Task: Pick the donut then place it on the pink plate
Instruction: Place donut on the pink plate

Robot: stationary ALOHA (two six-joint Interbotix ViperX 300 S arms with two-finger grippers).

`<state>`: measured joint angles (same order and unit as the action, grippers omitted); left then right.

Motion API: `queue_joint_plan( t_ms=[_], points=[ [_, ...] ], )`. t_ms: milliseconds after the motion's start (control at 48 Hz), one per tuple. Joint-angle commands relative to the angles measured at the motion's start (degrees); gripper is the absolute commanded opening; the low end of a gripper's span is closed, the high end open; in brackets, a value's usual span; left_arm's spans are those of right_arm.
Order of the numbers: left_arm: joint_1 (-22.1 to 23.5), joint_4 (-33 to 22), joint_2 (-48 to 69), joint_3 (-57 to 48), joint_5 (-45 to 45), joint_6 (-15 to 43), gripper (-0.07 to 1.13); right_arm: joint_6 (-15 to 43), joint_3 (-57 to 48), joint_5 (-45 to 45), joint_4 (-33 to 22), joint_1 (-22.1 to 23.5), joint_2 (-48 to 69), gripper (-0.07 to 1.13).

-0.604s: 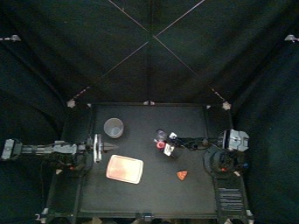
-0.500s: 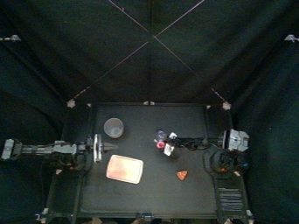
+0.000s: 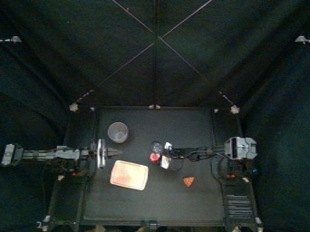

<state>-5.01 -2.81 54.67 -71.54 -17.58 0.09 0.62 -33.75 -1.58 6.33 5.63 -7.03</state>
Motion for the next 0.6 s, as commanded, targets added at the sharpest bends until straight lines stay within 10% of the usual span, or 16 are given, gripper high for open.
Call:
queue_joint_plan(
  t_ms=[21, 604],
  points=[
    [-0.09, -0.09, -0.26, 0.7, -0.53, 0.09, 0.05, -0.09, 5.71, -0.18, 0.0, -3.43, -0.7, 0.71],
    [0.18, -0.18, -0.26, 0.53, -0.53, 0.09, 0.05, -0.09, 31.46, 14.5, 0.0, -8.79, -18.72, 0.72]
  ],
)
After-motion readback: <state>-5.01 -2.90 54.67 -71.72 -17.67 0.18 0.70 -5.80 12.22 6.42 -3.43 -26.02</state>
